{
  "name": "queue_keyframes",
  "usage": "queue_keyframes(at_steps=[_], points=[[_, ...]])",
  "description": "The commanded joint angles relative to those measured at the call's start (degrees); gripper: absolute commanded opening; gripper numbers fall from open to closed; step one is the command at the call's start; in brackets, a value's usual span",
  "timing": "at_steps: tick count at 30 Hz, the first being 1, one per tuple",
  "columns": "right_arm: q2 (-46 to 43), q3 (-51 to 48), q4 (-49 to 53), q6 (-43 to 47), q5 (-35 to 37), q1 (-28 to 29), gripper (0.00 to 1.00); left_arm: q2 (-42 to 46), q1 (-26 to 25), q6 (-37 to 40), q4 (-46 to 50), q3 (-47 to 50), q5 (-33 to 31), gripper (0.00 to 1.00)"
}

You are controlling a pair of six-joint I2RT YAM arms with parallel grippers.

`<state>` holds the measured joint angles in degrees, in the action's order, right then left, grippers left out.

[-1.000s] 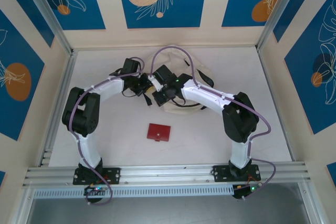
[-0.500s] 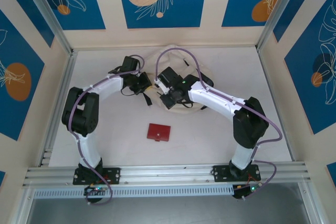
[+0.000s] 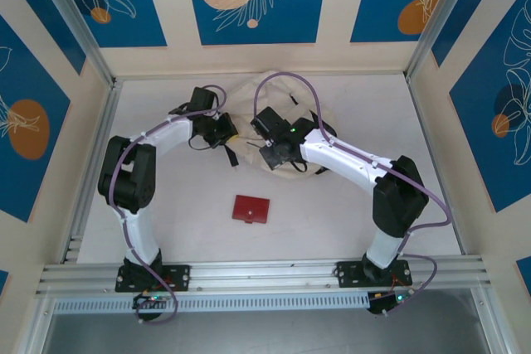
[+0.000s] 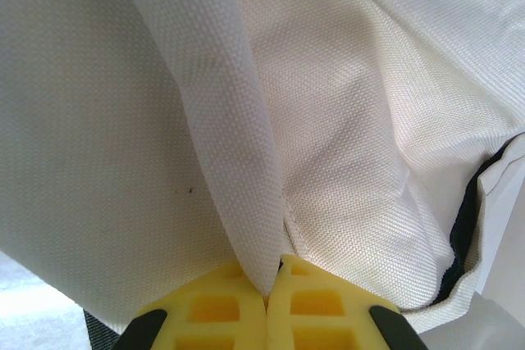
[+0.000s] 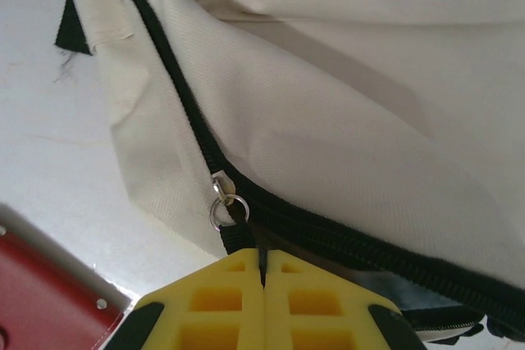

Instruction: Pack the student bag

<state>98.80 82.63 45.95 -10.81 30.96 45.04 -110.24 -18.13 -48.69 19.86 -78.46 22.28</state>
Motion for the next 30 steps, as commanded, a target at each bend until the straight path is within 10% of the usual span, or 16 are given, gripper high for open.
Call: queue_keyframes(at_steps=[1, 7, 15, 30], points=[[-3.9, -0.2, 11.5, -3.0, 8.2, -0.9, 0.00, -1.8, 4.9, 3.0, 1.5, -2.0, -8.2, 0.00], [-4.1, 0.3, 4.7, -0.2, -6.8, -0.1, 0.00, -0.4, 5.0, 3.2, -0.3, -1.1, -3.6, 0.02], [3.8, 7.4, -7.7, -0.9, -23.2, 1.7, 0.00, 9.2, 4.9, 0.6, -3.6, 8.9, 1.1, 0.54], [9.0, 13.7, -10.3, -1.6, -27.4, 1.6, 0.00, 17.3, 0.1, -12.1, -18.3, 23.3, 11.2, 0.58]])
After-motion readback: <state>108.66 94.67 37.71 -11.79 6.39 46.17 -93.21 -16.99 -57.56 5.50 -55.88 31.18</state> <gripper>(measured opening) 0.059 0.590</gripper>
